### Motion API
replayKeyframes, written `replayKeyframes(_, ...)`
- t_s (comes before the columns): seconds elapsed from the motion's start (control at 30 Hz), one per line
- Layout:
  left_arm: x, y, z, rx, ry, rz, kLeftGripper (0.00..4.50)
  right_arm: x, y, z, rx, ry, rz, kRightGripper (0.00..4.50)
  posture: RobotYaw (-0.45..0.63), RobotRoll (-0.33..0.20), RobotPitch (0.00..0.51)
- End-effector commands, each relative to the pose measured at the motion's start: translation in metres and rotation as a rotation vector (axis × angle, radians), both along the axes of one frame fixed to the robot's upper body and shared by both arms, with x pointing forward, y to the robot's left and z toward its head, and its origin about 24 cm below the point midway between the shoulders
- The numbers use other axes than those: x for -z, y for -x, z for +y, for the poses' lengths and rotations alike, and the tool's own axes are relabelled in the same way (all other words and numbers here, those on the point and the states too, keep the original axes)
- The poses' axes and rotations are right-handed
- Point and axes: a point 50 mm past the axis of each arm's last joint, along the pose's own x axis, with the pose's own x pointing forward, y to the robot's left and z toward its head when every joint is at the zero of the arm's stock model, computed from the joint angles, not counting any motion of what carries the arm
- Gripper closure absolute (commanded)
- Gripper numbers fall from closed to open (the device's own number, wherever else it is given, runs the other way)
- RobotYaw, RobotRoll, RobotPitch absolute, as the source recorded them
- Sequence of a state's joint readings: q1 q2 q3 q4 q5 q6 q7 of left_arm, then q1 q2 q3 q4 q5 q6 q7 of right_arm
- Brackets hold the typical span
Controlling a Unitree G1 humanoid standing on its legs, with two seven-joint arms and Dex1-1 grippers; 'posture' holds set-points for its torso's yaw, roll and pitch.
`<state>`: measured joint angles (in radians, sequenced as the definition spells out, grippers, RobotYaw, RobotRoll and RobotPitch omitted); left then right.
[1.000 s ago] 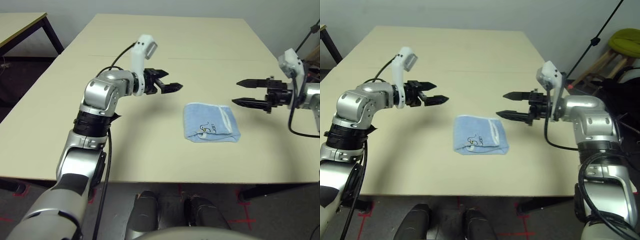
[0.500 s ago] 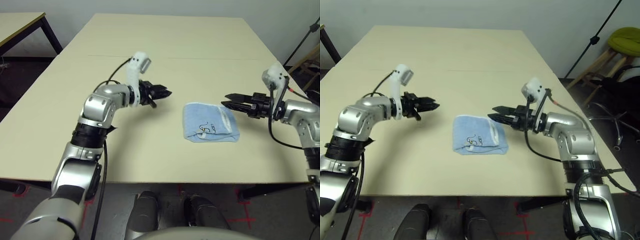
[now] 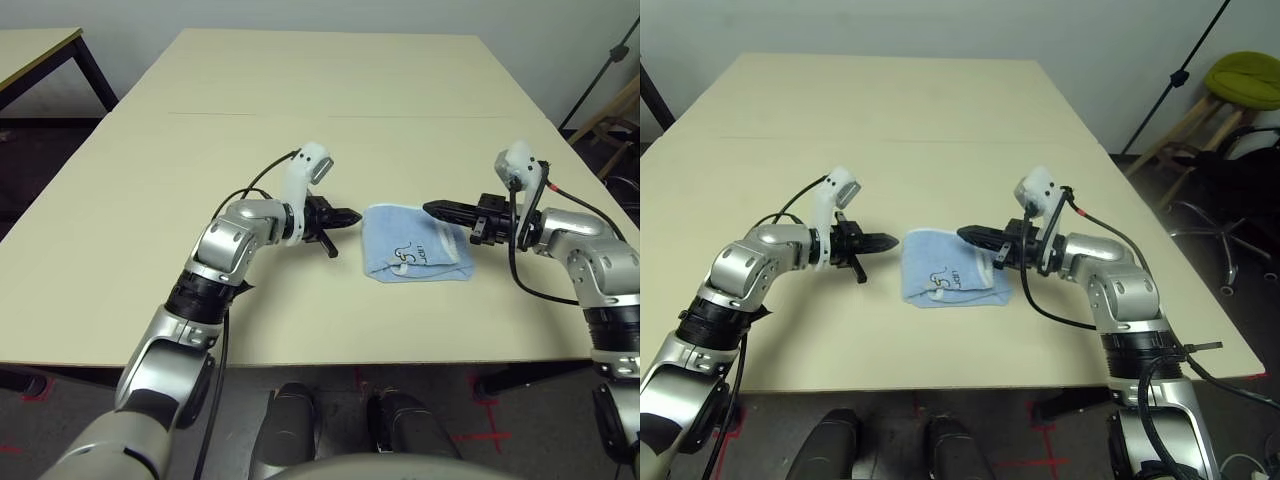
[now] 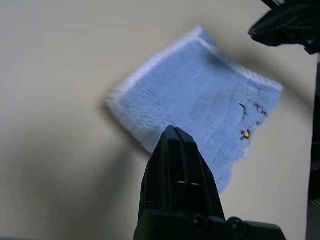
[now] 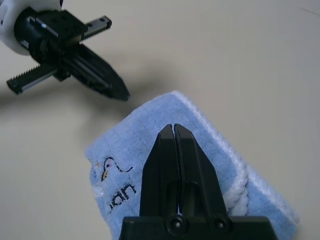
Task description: Fold the towel and set it aside.
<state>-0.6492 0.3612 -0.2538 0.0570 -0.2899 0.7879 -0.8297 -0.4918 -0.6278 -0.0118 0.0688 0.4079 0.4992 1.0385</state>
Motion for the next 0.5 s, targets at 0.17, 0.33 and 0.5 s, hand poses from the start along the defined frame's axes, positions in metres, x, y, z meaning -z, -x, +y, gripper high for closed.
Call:
replayKeyframes(0.17,0.009,0.002,-0.016,0.031,-0.001,0.018,4.5,0.012,0.002,0.004,-0.003,0.054,0.025,4.45,0.09,0.0,0.124)
replayKeyframes(0.33,0.015,0.002,-0.027,0.046,0.002,0.03,4.5,0.028,0.008,-0.004,0.019,0.102,0.066,4.45,0.09,0.0,0.125)
replayKeyframes(0.5,0.026,0.002,-0.034,0.049,-0.014,0.046,4.5,0.046,0.011,-0.013,0.06,0.134,0.101,4.45,0.09,0.0,0.129)
